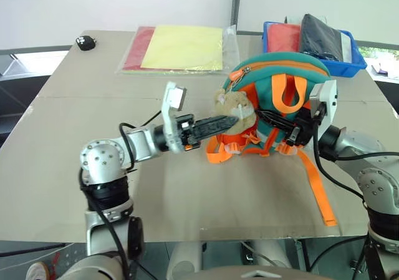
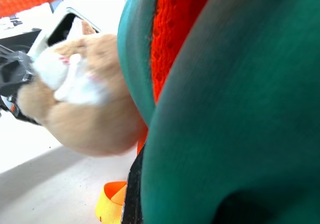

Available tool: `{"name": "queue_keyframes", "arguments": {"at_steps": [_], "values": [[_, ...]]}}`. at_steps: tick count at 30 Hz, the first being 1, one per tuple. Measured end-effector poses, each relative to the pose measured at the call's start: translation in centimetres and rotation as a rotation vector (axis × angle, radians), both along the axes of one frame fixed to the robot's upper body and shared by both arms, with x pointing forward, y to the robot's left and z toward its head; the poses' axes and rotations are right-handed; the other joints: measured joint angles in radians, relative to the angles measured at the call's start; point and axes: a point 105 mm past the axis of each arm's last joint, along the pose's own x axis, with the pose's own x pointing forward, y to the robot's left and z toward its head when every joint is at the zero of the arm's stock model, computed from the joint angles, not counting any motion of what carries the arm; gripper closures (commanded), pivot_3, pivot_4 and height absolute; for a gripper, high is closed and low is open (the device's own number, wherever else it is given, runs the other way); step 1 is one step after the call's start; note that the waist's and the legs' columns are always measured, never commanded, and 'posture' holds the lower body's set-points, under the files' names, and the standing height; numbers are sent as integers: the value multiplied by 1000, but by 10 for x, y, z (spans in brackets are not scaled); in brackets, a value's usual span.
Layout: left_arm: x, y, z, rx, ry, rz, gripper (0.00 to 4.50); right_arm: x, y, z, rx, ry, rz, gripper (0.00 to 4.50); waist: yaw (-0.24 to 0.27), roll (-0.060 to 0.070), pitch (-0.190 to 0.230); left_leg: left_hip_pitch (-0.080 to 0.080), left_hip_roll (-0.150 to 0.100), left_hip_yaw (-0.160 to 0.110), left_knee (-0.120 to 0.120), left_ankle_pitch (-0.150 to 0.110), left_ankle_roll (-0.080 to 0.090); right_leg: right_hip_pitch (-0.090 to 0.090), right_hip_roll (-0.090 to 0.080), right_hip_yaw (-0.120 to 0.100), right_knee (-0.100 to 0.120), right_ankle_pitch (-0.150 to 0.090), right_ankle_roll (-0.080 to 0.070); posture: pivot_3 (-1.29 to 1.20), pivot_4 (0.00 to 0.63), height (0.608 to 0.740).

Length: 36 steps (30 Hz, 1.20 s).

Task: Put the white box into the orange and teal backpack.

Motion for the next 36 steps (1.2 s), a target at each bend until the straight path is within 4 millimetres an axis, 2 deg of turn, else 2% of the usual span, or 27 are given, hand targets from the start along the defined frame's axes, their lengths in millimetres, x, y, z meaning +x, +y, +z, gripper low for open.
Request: {"name": "queue_keyframes", "arguments": {"at_steps": [1,5,7,9,12,14,15,17,21,25,28,30,33,35,36], "values": [[3,-4,2,4,2,16,702,0,0,0,0,0,-1,4500,-3,0,0,0,0,0,0,0,0,0,0,0,0,0,0,0,150,740],[6,-5,3,2,21,38,2577,2,-1,0,10,1,-25,4500,-5,0,0,0,-1,1,0,0,0,0,0,1,0,0,0,0,150,740],[7,-4,8,-6,8,39,3338,4,-2,2,29,2,-45,4500,-4,0,0,0,-1,0,0,0,0,0,0,0,0,0,0,0,150,740],[9,3,22,-28,-44,50,3793,9,-8,6,78,4,-99,4500,-4,0,0,0,-1,0,0,0,0,0,0,0,0,0,0,0,150,740],[19,33,49,-29,-121,135,4273,30,-30,16,172,14,-259,4500,-8,0,0,1,-1,2,0,0,0,0,0,2,0,0,0,0,150,740],[23,46,46,14,-113,175,4305,43,-43,26,235,8,-349,4500,-10,1,0,3,-1,5,-2,0,0,0,0,4,-1,0,0,0,150,740],[26,53,33,57,-85,197,4305,51,-50,34,282,7,-403,4500,-10,1,0,3,-1,5,-3,0,0,0,0,4,-1,0,0,0,150,740],[28,57,20,90,-63,226,4306,55,-54,36,307,17,-432,4500,-9,1,0,2,0,5,-4,0,0,-2,0,4,-1,0,0,0,150,740],[42,77,-38,288,7,423,4322,75,-57,43,415,82,-518,4500,-8,2,0,1,0,7,-5,0,0,-3,-1,5,-2,0,0,0,150,740],[46,80,-79,406,23,505,4331,87,-60,45,465,135,-570,4500,0,1,0,0,-1,6,-4,0,0,-2,-2,4,-2,0,0,0,150,740],[54,68,-93,443,-15,549,4336,90,-63,42,471,149,-588,4500,6,1,0,0,-1,7,-4,0,0,-2,-2,4,-3,0,0,0,150,740],[61,54,-96,430,-38,563,4337,87,-69,42,454,123,-611,4500,14,1,0,0,-1,6,-3,0,0,-2,-2,4,-3,0,0,0,150,740],[74,43,-86,371,-101,612,4352,73,-75,37,322,49,-616,4500,24,1,0,-2,-1,6,-3,0,0,-2,-2,2,-3,0,0,0,150,740],[78,46,-77,346,-175,636,4352,62,-72,33,243,12,-579,4500,18,1,0,-1,-1,6,-3,0,0,-2,-2,3,-3,0,0,0,150,740],[78,48,-69,332,-245,635,3855,56,-71,27,181,-5,-563,4160,13,1,0,-1,0,7,-4,0,0,-2,-1,4,-3,0,0,0,150,740]]}}
